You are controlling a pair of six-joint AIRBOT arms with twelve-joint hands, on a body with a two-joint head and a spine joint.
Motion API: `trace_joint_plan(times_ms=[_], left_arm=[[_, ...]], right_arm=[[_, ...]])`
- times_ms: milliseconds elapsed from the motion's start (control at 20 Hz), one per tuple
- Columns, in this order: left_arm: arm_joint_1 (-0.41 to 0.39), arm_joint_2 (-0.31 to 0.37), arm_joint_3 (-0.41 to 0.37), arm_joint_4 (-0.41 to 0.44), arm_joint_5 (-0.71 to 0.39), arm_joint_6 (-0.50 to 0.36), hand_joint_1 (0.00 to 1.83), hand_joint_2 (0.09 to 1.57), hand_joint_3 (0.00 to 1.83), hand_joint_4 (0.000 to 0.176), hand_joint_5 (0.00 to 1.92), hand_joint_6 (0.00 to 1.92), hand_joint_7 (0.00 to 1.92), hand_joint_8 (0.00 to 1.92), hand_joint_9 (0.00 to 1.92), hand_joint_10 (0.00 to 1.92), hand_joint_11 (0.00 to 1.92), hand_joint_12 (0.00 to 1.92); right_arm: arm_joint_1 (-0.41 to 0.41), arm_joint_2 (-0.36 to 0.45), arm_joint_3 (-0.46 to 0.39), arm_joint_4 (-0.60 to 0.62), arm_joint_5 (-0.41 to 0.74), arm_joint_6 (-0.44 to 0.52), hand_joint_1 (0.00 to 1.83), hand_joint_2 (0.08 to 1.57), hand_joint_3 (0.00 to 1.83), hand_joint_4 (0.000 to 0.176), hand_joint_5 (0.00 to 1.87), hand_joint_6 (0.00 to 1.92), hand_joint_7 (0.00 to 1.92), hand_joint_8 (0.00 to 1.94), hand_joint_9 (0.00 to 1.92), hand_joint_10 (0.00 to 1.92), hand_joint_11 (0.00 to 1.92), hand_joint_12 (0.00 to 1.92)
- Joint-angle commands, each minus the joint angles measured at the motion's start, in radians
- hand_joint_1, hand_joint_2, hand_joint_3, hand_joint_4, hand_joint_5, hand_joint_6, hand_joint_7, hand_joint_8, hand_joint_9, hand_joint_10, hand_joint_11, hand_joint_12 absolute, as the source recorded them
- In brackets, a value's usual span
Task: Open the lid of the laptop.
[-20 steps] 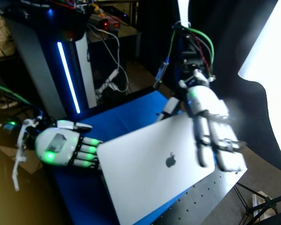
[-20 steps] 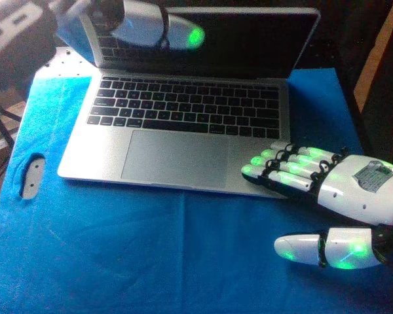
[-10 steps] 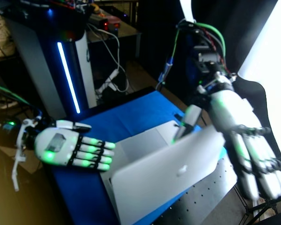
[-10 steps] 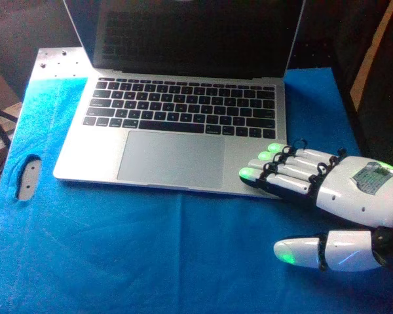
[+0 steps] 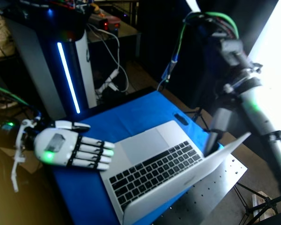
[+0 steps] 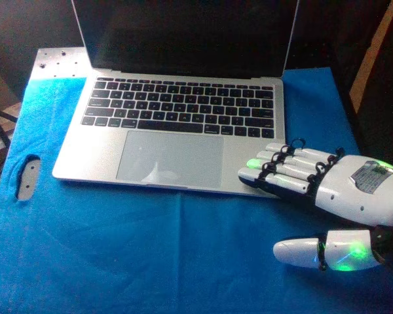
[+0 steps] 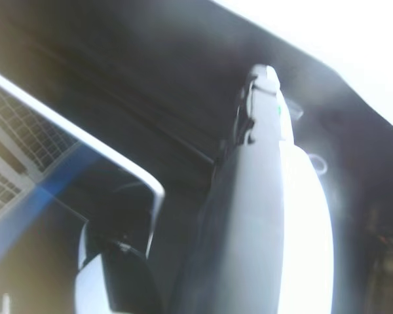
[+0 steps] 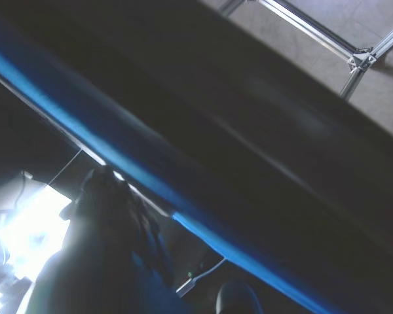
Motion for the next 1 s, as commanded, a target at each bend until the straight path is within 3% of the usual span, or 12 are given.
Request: trace_joint_plan(times_ms=[0, 150, 400, 650, 800, 950], left_arm=[[-0.02, 0.001, 0.014, 0.006, -0.11, 0.018, 0.87, 0.97, 0.0, 0.176, 0.0, 0.0, 0.0, 0.0, 0.0, 0.0, 0.0, 0.0], [-0.032, -0.012, 0.043, 0.0, -0.106, 0.018, 0.83, 0.97, 0.0, 0.176, 0.0, 0.0, 0.0, 0.0, 0.0, 0.0, 0.0, 0.0], [-0.035, -0.1, 0.18, -0.001, -0.075, 0.018, 0.83, 1.0, 0.0, 0.176, 0.0, 0.0, 0.0, 0.0, 0.0, 0.0, 0.0, 0.0], [-0.05, -0.132, 0.249, -0.002, -0.062, 0.017, 0.68, 1.02, 0.01, 0.176, 0.0, 0.0, 0.0, 0.0, 0.0, 0.0, 0.0, 0.0], [-0.052, -0.124, 0.231, -0.013, -0.063, 0.017, 0.65, 1.02, 0.0, 0.176, 0.0, 0.0, 0.0, 0.0, 0.0, 0.0, 0.0, 0.0], [-0.051, -0.048, 0.105, -0.042, -0.128, 0.018, 0.71, 1.01, 0.0, 0.176, 0.0, 0.0, 0.0, 0.0, 0.0, 0.0, 0.0, 0.0]], right_arm=[[0.006, -0.015, -0.001, -0.003, 0.025, 0.014, 0.0, 1.27, 0.01, 0.0, 0.0, 0.0, 0.0, 0.0, 0.0, 0.0, 0.04, 0.02], [0.018, -0.023, 0.007, -0.008, 0.025, 0.014, 0.0, 1.27, 0.0, 0.0, 0.0, 0.0, 0.0, 0.0, 0.0, 0.0, 0.03, 0.02], [0.034, -0.04, 0.028, -0.03, 0.025, 0.014, 0.0, 1.25, 0.0, 0.0, 0.01, 0.0, 0.01, 0.0, 0.0, 0.0, 0.08, 0.04], [0.055, -0.056, 0.04, -0.054, 0.025, 0.014, 0.0, 1.29, 0.01, 0.0, 0.0, 0.0, 0.0, 0.0, 0.0, 0.0, 0.01, 0.0], [0.055, -0.058, 0.04, -0.053, 0.025, 0.023, 0.0, 1.28, 0.0, 0.0, 0.0, 0.0, 0.0, 0.0, 0.0, 0.0, 0.0, 0.0], [0.055, -0.055, 0.041, -0.051, 0.025, 0.058, 0.0, 1.27, 0.0, 0.0, 0.0, 0.0, 0.0, 0.0, 0.0, 0.0, 0.02, 0.01]])
